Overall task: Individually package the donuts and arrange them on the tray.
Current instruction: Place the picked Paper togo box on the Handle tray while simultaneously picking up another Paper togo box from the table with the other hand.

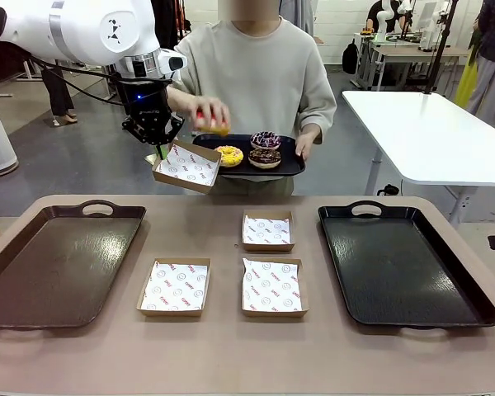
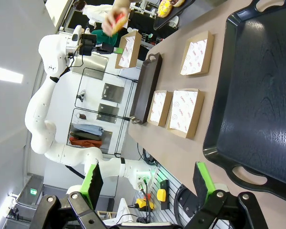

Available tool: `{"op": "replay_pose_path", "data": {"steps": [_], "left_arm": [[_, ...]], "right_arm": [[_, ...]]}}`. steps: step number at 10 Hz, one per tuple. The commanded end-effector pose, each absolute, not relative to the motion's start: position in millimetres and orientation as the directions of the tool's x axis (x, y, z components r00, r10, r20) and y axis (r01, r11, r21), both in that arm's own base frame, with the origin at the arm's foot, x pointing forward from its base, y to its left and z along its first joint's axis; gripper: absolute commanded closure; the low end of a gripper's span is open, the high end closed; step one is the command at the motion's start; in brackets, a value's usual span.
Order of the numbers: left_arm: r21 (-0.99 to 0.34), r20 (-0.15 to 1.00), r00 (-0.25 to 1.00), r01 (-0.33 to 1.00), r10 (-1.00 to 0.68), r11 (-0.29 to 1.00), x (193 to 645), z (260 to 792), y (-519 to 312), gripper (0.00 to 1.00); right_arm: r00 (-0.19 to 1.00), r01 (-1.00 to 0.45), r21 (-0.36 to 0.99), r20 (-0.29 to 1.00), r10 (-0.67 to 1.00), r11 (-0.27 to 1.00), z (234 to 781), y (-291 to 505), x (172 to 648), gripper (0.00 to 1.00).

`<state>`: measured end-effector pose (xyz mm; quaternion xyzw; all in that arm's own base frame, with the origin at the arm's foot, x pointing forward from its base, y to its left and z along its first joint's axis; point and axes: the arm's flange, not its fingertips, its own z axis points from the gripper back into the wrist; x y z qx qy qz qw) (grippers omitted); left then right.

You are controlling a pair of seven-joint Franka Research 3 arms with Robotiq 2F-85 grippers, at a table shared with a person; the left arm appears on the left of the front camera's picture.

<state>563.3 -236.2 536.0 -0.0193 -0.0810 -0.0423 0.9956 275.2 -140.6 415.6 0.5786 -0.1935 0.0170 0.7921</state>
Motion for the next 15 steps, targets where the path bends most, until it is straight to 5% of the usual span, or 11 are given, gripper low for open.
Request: {"op": "replay_pose_path", "data": {"steps": [1,15], "left_arm": [[-0.031,0.163,0.982,0.097,-0.091,0.995,562.3,535.6,-234.1,1.00],[-0.031,0.163,0.982,0.097,-0.091,0.995,562.3,535.6,-234.1,1.00]], "right_arm": [[0.923,-0.260,0.911,0.332,-0.196,0.320,416.1,-140.3,275.4,0.00],[0.923,-0.260,0.911,0.332,-0.196,0.320,416.1,-140.3,275.4,0.00]]}}
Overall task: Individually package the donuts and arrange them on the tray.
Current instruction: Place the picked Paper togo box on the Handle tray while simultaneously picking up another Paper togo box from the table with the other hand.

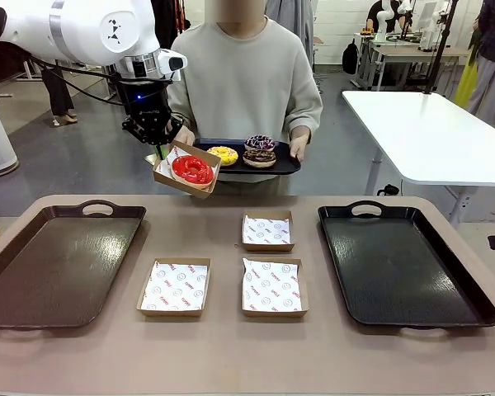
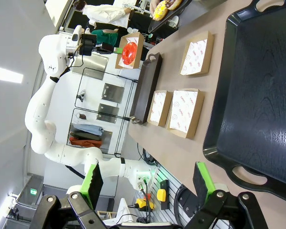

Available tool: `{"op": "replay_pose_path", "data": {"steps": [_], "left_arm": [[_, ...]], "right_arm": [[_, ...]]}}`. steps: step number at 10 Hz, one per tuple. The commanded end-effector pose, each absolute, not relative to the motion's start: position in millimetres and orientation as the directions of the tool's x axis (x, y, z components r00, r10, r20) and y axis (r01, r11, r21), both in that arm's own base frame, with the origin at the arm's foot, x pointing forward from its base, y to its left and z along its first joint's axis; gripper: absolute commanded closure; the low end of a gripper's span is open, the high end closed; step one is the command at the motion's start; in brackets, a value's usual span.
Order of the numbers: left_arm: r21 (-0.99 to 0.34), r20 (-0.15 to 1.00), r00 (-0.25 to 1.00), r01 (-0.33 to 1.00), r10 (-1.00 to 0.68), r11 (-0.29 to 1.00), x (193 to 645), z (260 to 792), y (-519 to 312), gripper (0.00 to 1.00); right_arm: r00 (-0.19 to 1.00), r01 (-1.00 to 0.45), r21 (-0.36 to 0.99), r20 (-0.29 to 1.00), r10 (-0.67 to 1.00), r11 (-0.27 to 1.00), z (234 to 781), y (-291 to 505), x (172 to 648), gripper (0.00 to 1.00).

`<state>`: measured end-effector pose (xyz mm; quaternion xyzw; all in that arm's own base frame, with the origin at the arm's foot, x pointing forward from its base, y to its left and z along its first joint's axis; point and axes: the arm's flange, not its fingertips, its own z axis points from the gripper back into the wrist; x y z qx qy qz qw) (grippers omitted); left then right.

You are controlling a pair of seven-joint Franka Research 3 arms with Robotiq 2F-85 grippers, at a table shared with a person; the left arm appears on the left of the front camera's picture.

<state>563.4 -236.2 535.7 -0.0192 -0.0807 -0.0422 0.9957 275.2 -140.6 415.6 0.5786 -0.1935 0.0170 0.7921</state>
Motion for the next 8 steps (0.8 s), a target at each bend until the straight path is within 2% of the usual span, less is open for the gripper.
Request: {"op": "replay_pose_path", "data": {"steps": [1,5,6,8], "left_arm": [[-0.031,0.163,0.982,0.097,-0.091,0.995,562,536,-234,1.00],[-0.031,0.162,0.983,0.087,-0.081,0.996,563,536,-236,0.99],[-0.053,0.154,0.984,0.103,-0.094,0.993,566,538,-226,0.99],[-0.071,0.164,0.975,0.166,-0.153,0.984,557,549,-197,0.99]], "right_arm": [[0.923,-0.260,0.911,0.332,-0.196,0.320,416,-140,275,0.00],[0.925,-0.251,0.910,0.326,-0.197,0.330,416,-141,275,0.00],[0.921,-0.191,0.879,0.315,-0.229,0.437,426,-129,291,0.00],[0.924,-0.088,0.844,0.268,-0.273,0.529,462,-95,336,0.00]]}}
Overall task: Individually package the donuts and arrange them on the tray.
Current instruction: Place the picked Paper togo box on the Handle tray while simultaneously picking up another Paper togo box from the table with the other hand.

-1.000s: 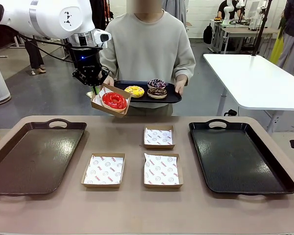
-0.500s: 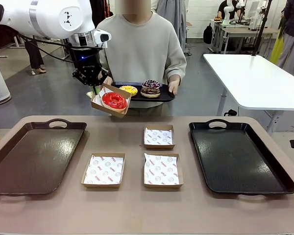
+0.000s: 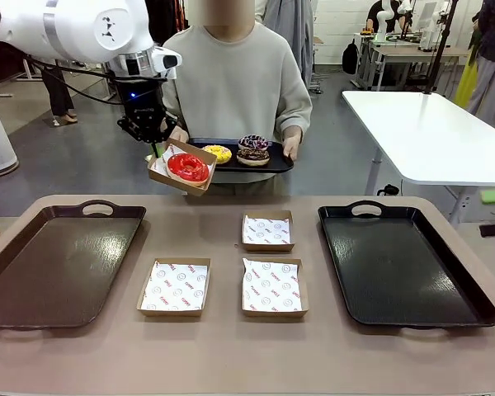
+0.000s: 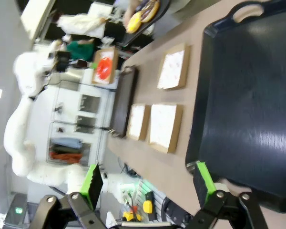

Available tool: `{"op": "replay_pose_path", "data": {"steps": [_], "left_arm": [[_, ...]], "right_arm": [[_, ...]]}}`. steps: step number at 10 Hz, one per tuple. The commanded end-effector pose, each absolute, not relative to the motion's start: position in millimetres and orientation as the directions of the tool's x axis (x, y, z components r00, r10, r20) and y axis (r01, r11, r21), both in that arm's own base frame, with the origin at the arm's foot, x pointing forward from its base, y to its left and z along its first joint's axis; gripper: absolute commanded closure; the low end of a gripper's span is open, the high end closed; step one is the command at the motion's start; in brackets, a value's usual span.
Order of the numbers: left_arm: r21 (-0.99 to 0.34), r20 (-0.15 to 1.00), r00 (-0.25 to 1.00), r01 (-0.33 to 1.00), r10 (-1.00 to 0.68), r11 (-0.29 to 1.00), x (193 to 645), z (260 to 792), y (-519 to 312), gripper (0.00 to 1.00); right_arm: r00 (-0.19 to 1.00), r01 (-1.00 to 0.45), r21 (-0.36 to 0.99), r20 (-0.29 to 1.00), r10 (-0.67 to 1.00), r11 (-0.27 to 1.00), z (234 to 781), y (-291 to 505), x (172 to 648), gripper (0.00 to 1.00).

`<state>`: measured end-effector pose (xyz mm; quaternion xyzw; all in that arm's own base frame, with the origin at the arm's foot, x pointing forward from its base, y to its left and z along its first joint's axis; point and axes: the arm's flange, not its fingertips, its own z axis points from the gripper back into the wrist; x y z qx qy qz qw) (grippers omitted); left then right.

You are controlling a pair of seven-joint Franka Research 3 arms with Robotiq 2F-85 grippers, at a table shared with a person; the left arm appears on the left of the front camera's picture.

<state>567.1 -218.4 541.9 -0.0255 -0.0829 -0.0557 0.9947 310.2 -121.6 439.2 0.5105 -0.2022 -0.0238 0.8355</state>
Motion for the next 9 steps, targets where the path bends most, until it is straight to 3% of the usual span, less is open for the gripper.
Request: {"op": "replay_pose_path", "data": {"steps": [1,5,9], "left_arm": [[-0.066,0.153,0.973,0.186,-0.174,0.980,550,554,-180,0.99],[-0.089,0.124,0.982,0.154,-0.143,0.984,524,562,-103,0.99],[-0.112,0.122,0.990,0.087,-0.073,0.990,503,546,-37,0.99]], "right_arm": [[0.935,-0.064,0.825,0.247,-0.256,0.562,481,-75,359,0.00],[0.981,-0.011,0.667,0.150,-0.120,0.745,532,43,442,0.00],[0.983,-0.081,0.405,0.186,0.004,0.911,526,160,498,0.00]]}}
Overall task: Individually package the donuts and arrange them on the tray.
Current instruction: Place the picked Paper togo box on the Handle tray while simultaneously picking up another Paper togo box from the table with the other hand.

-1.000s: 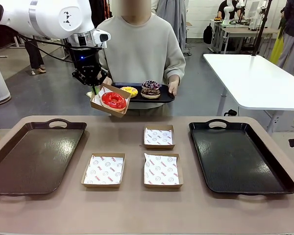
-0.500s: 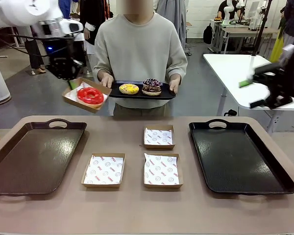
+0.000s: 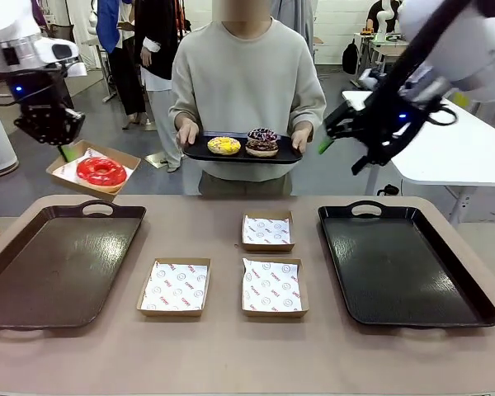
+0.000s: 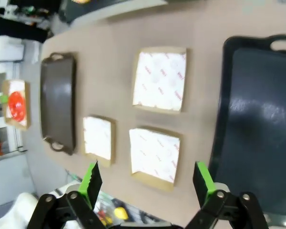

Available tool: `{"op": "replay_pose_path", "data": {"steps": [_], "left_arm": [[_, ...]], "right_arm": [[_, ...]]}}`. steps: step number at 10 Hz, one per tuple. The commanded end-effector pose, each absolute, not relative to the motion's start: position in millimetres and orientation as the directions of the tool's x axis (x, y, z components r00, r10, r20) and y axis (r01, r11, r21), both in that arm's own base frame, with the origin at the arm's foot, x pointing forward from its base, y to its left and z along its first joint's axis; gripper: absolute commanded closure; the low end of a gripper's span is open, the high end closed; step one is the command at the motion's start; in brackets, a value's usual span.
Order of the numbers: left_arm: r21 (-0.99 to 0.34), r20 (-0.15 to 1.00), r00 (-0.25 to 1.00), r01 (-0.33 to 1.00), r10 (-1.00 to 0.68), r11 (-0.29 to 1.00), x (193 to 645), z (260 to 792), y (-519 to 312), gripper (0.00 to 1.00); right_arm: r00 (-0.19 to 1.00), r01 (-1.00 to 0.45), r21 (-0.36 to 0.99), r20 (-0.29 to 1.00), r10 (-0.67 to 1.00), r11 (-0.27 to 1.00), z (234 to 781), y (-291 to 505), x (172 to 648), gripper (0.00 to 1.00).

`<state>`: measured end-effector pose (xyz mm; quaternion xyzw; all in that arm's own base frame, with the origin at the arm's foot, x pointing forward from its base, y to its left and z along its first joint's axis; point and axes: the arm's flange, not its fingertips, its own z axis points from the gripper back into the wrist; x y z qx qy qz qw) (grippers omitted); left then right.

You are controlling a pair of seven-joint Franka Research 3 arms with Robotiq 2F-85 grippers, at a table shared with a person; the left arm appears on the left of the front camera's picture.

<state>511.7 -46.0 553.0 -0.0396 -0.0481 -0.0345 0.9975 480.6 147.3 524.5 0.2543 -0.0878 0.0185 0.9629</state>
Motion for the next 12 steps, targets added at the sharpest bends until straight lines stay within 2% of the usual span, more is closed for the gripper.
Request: {"op": "replay_pose_path", "data": {"steps": [1,4,12], "left_arm": [[-0.119,0.122,0.990,0.085,-0.070,0.989,499,538,-25,0.99],[-0.104,0.119,0.992,0.065,-0.053,0.992,491,518,5,0.99],[-0.089,0.087,0.996,0.043,-0.035,0.995,497,515,5,0.99]], "right_arm": [[0.980,-0.106,0.359,0.196,0.036,0.927,519,180,504,0.00],[0.974,-0.154,0.272,0.202,0.100,0.950,492,218,500,0.00],[0.972,-0.183,0.285,0.194,0.130,0.941,489,217,497,0.00]]}}
